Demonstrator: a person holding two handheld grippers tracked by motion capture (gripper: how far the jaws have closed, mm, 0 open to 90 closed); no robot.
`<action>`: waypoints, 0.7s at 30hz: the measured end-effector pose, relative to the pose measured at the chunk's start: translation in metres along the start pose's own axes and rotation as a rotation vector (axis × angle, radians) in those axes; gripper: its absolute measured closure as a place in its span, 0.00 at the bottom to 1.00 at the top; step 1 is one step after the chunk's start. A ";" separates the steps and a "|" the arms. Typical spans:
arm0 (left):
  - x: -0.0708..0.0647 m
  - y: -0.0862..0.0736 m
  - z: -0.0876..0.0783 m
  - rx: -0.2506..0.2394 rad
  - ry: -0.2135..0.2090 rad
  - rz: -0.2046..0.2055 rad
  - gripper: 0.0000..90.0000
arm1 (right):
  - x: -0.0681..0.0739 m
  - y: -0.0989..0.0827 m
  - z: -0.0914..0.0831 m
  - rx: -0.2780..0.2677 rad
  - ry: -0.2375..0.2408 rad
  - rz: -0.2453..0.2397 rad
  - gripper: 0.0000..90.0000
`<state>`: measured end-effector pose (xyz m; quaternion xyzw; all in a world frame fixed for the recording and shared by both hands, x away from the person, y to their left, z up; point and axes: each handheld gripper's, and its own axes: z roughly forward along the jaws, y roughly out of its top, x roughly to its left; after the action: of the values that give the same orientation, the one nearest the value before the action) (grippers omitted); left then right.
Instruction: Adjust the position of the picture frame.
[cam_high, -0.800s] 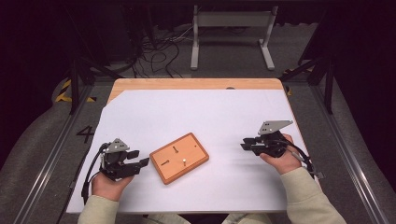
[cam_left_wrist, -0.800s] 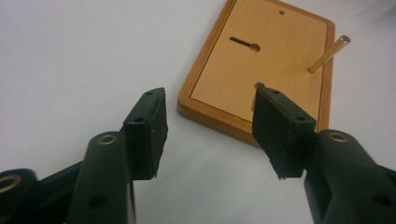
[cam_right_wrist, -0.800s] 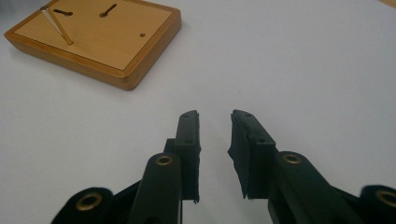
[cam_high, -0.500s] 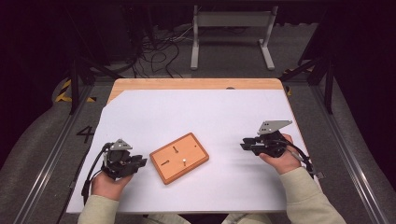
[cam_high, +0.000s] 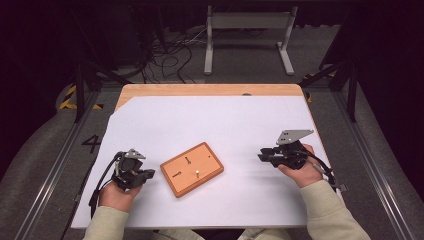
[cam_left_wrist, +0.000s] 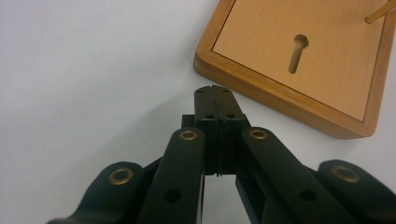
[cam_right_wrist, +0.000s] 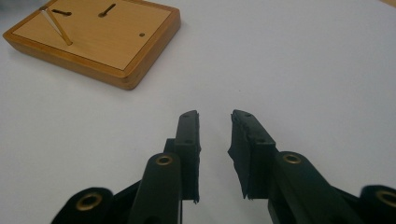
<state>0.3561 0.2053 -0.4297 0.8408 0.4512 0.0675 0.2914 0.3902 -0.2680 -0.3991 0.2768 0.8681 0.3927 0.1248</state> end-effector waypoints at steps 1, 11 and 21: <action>0.000 0.000 0.002 0.006 -0.001 -0.005 1.00 | 0.000 0.000 0.000 0.000 0.001 0.000 0.81; -0.003 0.009 0.021 0.037 -0.002 0.002 1.00 | -0.001 -0.003 -0.001 -0.001 -0.002 0.010 0.81; 0.001 0.015 0.029 0.024 0.012 0.002 1.00 | -0.002 -0.006 -0.005 -0.004 -0.014 0.021 0.81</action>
<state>0.3784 0.1877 -0.4458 0.8443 0.4529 0.0675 0.2784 0.3873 -0.2755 -0.4003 0.2886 0.8634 0.3939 0.1272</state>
